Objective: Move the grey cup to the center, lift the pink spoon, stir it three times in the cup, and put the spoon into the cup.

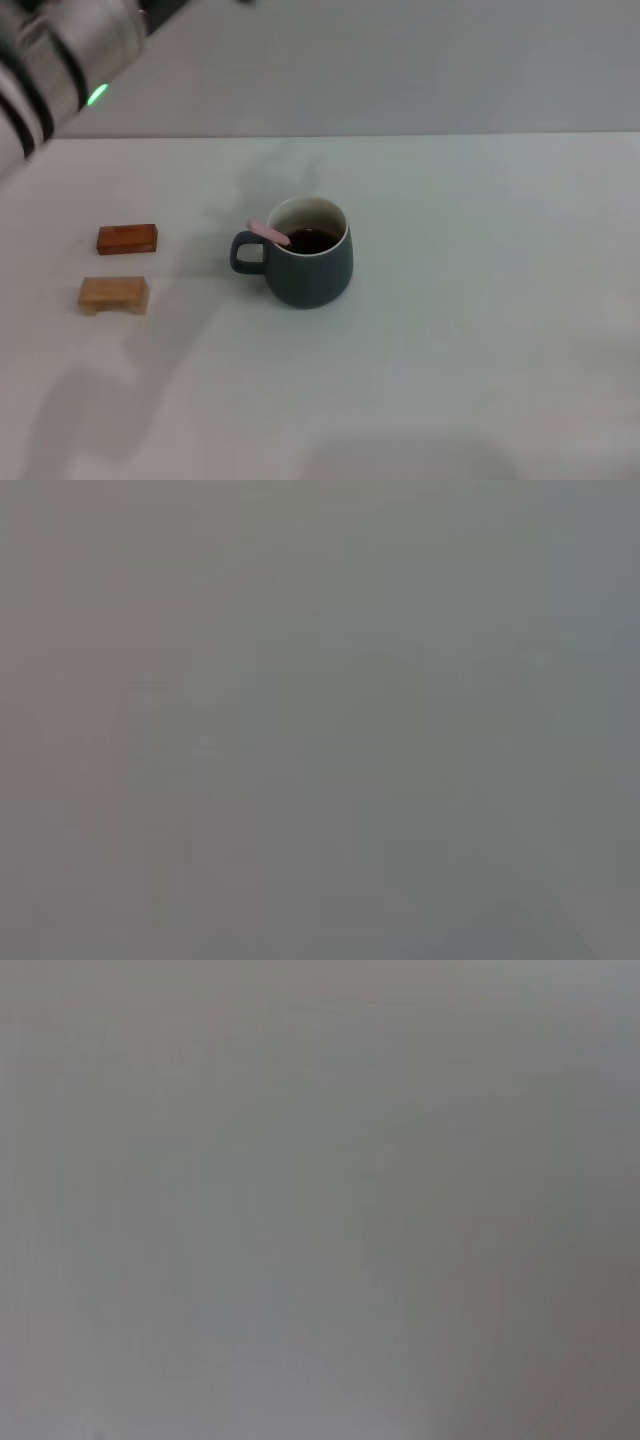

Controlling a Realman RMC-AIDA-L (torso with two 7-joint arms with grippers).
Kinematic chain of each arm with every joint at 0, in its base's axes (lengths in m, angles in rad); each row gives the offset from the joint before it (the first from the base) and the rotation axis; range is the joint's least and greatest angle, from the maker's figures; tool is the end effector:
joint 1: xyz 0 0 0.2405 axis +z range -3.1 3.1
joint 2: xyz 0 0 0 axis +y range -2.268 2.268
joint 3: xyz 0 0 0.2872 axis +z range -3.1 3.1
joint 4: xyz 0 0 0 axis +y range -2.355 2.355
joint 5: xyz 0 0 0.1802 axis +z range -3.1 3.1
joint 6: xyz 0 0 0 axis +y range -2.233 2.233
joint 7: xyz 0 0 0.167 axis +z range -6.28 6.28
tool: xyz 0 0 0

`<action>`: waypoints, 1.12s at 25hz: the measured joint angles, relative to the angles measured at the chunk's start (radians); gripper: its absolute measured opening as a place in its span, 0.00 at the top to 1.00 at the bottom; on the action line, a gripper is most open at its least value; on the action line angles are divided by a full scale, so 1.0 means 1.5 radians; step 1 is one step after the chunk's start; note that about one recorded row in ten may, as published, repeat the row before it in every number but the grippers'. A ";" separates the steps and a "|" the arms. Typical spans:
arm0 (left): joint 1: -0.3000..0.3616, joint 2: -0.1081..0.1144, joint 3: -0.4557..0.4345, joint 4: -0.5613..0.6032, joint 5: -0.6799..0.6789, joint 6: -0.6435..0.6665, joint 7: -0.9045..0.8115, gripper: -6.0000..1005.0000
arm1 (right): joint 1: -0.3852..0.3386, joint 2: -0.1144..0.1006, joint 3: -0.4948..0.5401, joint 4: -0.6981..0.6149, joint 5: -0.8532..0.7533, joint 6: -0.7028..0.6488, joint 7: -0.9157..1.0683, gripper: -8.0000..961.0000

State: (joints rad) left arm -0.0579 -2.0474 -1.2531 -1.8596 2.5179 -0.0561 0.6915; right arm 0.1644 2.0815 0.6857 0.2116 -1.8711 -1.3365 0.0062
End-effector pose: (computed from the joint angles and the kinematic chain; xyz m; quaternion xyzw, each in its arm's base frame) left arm -0.1050 0.3229 0.0532 -0.7701 -0.0150 -0.2833 0.5714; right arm 0.4061 0.2488 0.0234 -0.5605 0.2851 0.2405 0.7393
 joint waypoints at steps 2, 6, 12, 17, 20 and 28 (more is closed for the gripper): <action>0.015 0.004 0.031 0.020 0.000 0.092 -0.002 0.53 | 0.000 0.000 0.000 0.000 0.000 -0.001 0.000 0.99; 0.031 0.012 0.110 0.148 0.069 0.417 -0.077 0.53 | -0.002 0.000 0.000 0.001 0.001 -0.002 0.000 0.99; 0.015 -0.006 0.083 0.377 0.180 0.727 -0.287 0.53 | -0.001 0.000 0.000 0.000 0.001 -0.002 0.000 0.99; 0.002 -0.007 0.037 0.511 0.180 0.713 -0.394 0.48 | -0.001 0.001 0.000 0.000 0.000 -0.007 -0.002 0.99; -0.023 -0.007 -0.006 0.628 0.180 0.711 -0.480 0.39 | -0.003 0.001 0.000 0.002 -0.002 -0.015 -0.005 0.99; -0.141 -0.013 -0.107 0.981 0.175 0.750 -0.542 0.18 | -0.004 0.002 -0.007 0.002 -0.005 -0.049 -0.005 0.99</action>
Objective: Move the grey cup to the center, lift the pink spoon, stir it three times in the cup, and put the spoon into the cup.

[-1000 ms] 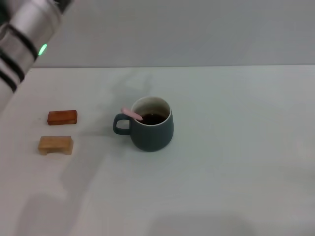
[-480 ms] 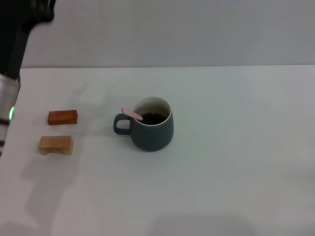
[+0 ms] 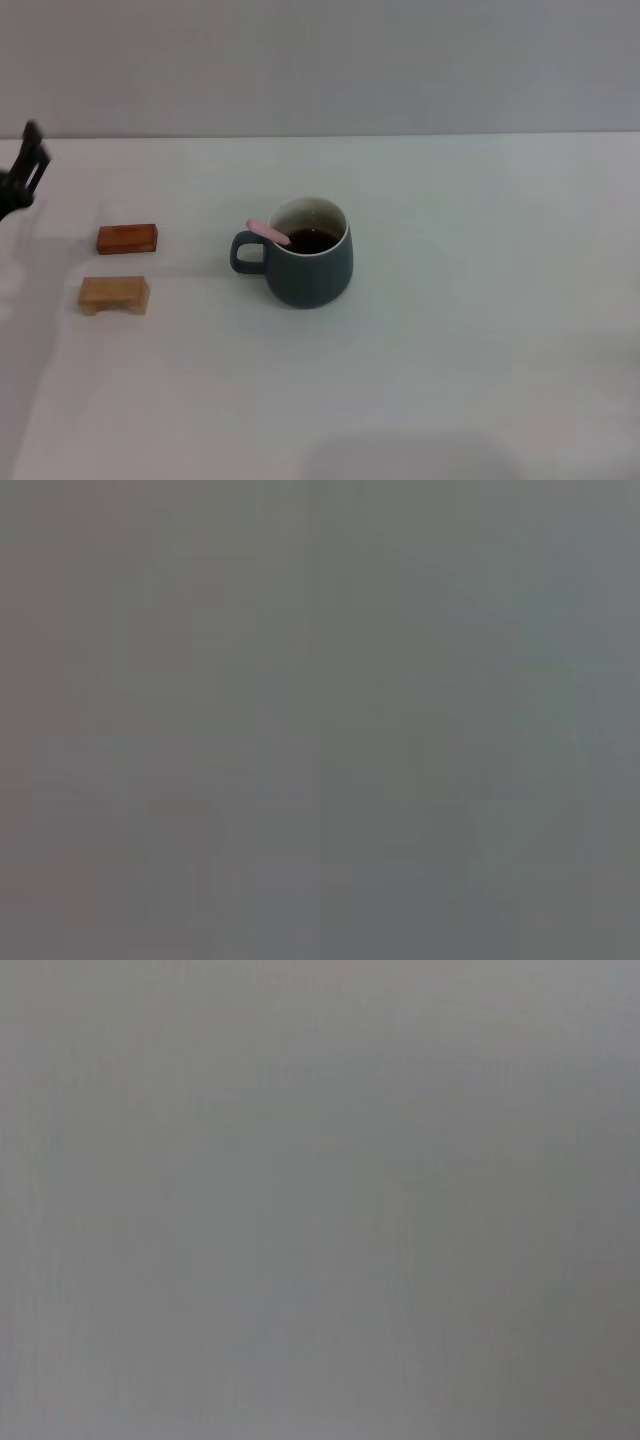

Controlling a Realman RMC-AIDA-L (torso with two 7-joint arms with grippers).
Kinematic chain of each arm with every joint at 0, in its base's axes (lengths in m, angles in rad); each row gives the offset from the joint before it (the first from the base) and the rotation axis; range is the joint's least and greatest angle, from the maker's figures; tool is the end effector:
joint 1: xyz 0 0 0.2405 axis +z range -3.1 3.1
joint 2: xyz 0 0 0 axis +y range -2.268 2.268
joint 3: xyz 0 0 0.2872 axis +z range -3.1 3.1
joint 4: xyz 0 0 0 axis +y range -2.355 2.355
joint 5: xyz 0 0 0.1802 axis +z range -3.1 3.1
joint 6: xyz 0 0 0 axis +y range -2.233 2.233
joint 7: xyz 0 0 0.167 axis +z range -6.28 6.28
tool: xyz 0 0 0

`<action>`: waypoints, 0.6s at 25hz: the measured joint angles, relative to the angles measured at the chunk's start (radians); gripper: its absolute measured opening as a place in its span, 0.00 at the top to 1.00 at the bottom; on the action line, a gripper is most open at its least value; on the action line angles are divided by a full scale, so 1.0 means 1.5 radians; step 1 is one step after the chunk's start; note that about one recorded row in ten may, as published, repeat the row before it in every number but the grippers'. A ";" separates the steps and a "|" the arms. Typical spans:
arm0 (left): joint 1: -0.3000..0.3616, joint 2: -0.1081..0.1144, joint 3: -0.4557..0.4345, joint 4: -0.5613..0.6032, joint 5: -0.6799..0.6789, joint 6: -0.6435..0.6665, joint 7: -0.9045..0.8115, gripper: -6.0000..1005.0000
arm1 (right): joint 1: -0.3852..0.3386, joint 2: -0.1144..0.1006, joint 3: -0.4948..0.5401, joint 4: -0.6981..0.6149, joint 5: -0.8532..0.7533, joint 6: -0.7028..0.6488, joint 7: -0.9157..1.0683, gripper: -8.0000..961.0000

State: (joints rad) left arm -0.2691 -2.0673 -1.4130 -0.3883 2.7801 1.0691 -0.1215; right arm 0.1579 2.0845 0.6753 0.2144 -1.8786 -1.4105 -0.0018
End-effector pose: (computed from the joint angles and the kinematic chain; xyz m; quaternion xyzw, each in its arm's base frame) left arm -0.3497 0.3358 0.0274 -0.6390 -0.2326 -0.3007 0.6687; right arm 0.3958 0.2459 0.0277 -0.5582 0.2566 0.2586 0.7454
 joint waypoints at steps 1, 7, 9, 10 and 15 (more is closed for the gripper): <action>-0.005 0.000 -0.006 0.019 -0.002 0.001 -0.003 0.18 | 0.000 0.000 -0.002 0.000 0.000 -0.003 0.000 0.99; 0.006 -0.003 -0.015 0.054 -0.011 0.018 -0.007 0.18 | -0.001 0.001 -0.007 0.002 0.000 -0.018 0.000 0.99; 0.007 -0.003 -0.017 0.055 -0.012 0.019 -0.007 0.18 | -0.001 0.001 -0.009 0.002 0.000 -0.020 0.000 0.99; 0.011 -0.003 -0.024 0.057 -0.014 0.020 -0.007 0.18 | -0.001 0.000 -0.011 0.003 0.000 -0.023 0.000 0.99; 0.019 -0.003 -0.028 0.059 -0.021 0.024 -0.007 0.18 | -0.001 0.000 -0.011 0.003 0.000 -0.026 0.000 0.99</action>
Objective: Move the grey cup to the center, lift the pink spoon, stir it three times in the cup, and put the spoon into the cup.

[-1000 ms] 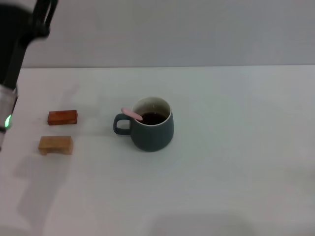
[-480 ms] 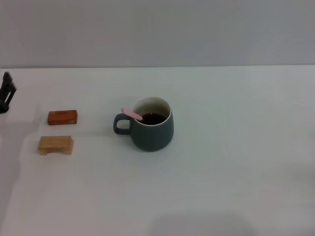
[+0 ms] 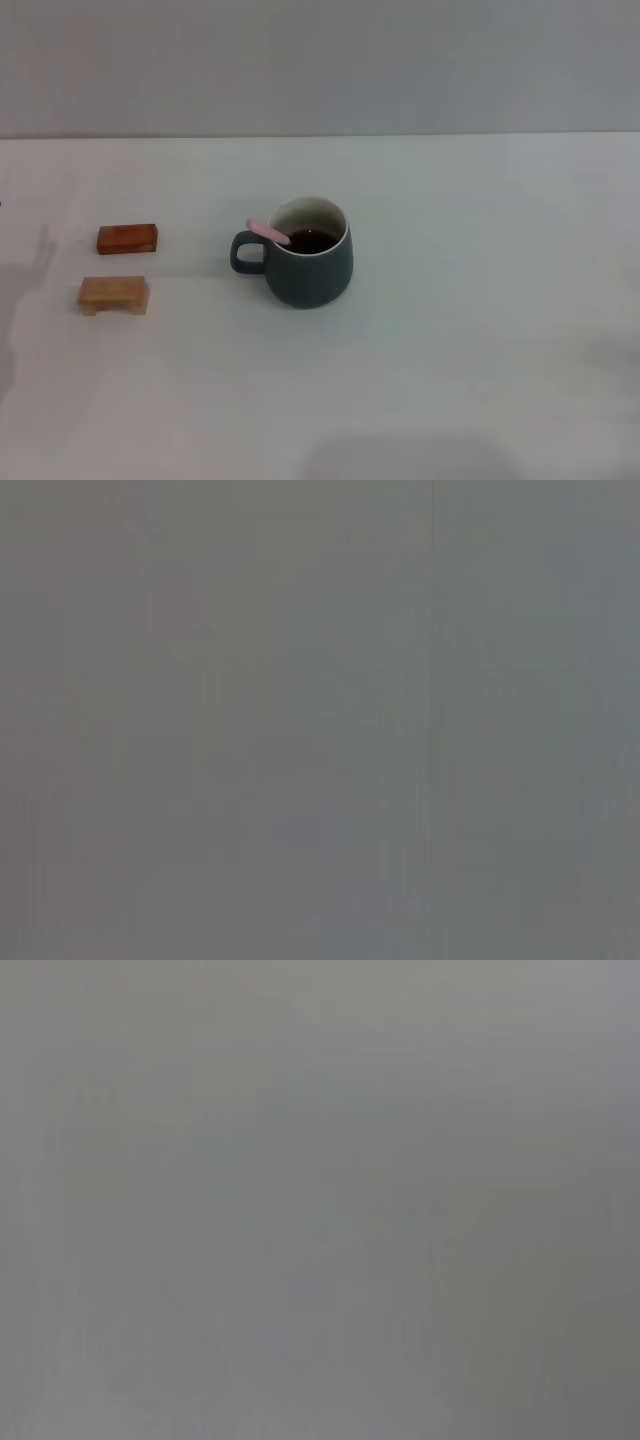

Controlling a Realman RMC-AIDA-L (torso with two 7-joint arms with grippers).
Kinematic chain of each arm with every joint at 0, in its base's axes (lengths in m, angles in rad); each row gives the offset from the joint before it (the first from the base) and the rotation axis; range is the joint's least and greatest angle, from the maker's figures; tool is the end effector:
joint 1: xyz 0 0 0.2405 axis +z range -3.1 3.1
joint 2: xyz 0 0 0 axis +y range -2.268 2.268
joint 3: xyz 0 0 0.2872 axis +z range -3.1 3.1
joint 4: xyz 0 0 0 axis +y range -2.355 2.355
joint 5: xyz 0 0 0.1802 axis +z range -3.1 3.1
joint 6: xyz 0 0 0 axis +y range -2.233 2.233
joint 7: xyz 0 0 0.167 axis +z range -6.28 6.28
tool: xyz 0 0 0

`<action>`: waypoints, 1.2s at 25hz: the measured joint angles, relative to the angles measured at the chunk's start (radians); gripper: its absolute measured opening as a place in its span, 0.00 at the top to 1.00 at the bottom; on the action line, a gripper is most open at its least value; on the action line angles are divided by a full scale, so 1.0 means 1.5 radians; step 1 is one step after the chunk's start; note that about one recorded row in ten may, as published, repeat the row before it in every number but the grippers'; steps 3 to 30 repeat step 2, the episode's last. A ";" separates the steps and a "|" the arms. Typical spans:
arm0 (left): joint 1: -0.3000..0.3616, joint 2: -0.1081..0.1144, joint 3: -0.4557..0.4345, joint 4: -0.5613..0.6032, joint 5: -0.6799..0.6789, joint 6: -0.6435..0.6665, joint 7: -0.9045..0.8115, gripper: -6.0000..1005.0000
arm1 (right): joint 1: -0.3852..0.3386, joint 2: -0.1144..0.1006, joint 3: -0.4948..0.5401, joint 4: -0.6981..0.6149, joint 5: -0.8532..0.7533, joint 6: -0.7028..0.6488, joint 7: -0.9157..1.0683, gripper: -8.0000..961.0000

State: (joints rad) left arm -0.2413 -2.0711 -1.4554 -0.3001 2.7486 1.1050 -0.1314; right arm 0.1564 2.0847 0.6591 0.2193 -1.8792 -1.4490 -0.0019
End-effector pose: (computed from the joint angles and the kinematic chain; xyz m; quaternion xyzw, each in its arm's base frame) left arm -0.3823 0.3127 0.0342 -0.6089 -0.2665 -0.2727 0.6956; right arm 0.3890 0.2452 0.0289 -0.5591 0.2420 0.2717 0.7450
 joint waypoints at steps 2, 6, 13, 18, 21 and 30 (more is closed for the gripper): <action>0.001 0.000 0.001 0.001 0.000 0.003 0.000 0.18 | 0.000 0.000 0.000 -0.001 0.000 -0.001 0.000 0.99; 0.001 0.000 0.001 0.001 0.000 0.003 0.000 0.18 | 0.000 0.000 0.000 -0.001 0.000 -0.001 0.000 0.99; 0.001 0.000 0.001 0.001 0.000 0.003 0.000 0.18 | 0.000 0.000 0.000 -0.001 0.000 -0.001 0.000 0.99; 0.001 0.000 0.001 0.001 0.000 0.003 0.000 0.18 | 0.000 0.000 0.000 -0.001 0.000 -0.001 0.000 0.99; 0.001 0.000 0.001 0.001 0.000 0.003 0.000 0.18 | 0.000 0.000 0.000 -0.001 0.000 -0.001 0.000 0.99; 0.001 0.000 0.001 0.001 0.000 0.003 0.000 0.18 | 0.000 0.000 0.000 -0.001 0.000 -0.001 0.000 0.99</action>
